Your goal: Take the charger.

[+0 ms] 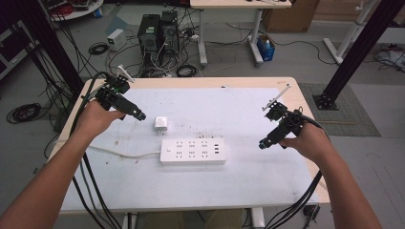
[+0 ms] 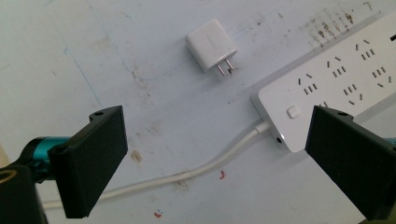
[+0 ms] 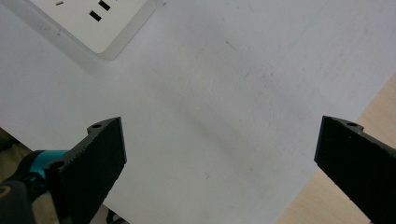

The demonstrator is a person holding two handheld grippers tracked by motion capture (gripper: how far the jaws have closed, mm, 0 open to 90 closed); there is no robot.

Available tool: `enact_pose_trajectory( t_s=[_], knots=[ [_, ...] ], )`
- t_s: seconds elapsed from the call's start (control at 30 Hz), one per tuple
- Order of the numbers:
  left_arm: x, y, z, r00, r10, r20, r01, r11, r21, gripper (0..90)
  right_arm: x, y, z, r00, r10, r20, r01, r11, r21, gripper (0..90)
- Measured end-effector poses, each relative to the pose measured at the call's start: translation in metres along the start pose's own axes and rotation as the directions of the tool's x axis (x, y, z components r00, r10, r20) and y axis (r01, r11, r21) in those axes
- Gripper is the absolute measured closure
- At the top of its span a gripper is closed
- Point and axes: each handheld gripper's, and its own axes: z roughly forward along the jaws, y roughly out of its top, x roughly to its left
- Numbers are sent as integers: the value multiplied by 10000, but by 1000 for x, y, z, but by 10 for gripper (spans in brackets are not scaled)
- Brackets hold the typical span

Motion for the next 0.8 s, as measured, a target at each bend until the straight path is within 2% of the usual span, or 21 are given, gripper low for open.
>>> enact_pose_trajectory(
  t_s=[0.1,0.17,0.2,0.3,0.43,0.5,0.67,0.73,0.77,0.8],
  knots=[
    [0,2,1,9999,-125,39,125,9999,-43,57,-3,0,-1,9997,231,-54,-231,9997,-93,14],
    [-1,3,2,9998,-185,51,185,9998,-40,57,-2,0,0,9998,205,4,-205,9998,-67,14],
    [-3,3,2,9992,-382,119,383,9992,-63,57,-1,0,0,9997,252,5,-252,9997,-73,14],
    [-5,5,2,9980,-613,168,616,9980,-157,57,-1,-1,0,9996,255,-90,-256,9996,-152,14],
    [-7,11,3,9989,-472,55,474,9984,-323,57,-3,-3,1,9997,263,-25,-263,9996,-129,14],
    [-7,14,5,9978,-656,51,657,9976,-229,57,-4,-3,1,9996,283,-12,-283,9994,-177,14],
    [-4,21,15,9883,-1519,-158,1518,9884,-35,57,-4,-2,2,9997,262,-4,-262,9996,-128,14],
    [-3,25,21,9844,-1746,-211,1750,9844,164,57,-5,-1,4,9997,229,44,-229,9997,-85,14],
    [-3,25,21,9844,-1746,-211,1750,9844,164,57,-5,0,5,9998,208,75,-208,9998,-58,14],
    [-2,28,28,9789,-2034,-189,2039,9785,295,57,-4,1,7,9998,197,88,-197,9998,-18,14]
  ],
)
